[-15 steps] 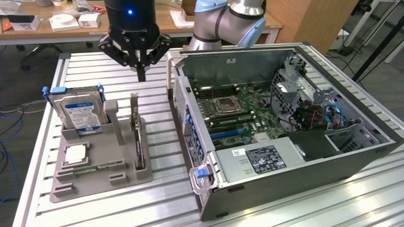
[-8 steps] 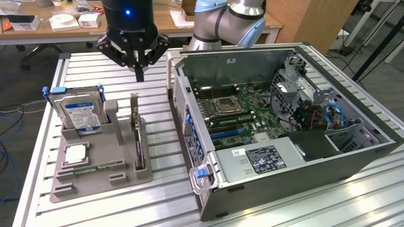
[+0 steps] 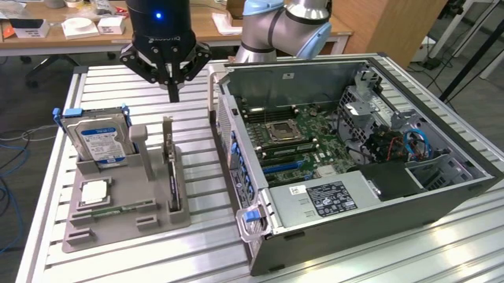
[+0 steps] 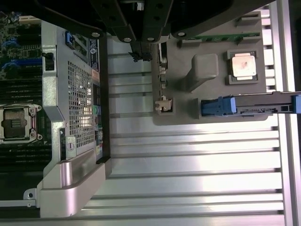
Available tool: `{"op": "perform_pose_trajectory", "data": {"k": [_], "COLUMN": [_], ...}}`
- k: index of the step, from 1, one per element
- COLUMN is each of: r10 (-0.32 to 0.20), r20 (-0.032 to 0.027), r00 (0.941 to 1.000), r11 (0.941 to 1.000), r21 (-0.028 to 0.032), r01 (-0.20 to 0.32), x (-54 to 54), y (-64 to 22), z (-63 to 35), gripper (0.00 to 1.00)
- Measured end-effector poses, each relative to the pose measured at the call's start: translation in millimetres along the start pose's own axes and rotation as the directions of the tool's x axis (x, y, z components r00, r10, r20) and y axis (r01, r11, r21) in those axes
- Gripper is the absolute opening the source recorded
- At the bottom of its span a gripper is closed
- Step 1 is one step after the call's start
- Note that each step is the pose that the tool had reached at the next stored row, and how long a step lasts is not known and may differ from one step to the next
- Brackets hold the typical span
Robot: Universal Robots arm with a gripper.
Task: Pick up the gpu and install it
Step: 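Reach for the gpu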
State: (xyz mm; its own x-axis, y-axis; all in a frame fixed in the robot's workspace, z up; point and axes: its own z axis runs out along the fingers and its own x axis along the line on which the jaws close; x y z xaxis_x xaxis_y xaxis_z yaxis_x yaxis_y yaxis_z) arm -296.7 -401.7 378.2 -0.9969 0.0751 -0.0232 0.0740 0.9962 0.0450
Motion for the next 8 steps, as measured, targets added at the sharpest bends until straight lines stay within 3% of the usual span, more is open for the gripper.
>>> {"op": "perform_pose_trajectory", "data": {"k": [8], "r10": [0.0], "r20": [0.0], "r00": [1.0], "r11": [1.0], "r21": [0.0], "r01": [0.0], "x": [2.2], "y": [-1.1], "z": [0.1], "gripper": [0.11]}}
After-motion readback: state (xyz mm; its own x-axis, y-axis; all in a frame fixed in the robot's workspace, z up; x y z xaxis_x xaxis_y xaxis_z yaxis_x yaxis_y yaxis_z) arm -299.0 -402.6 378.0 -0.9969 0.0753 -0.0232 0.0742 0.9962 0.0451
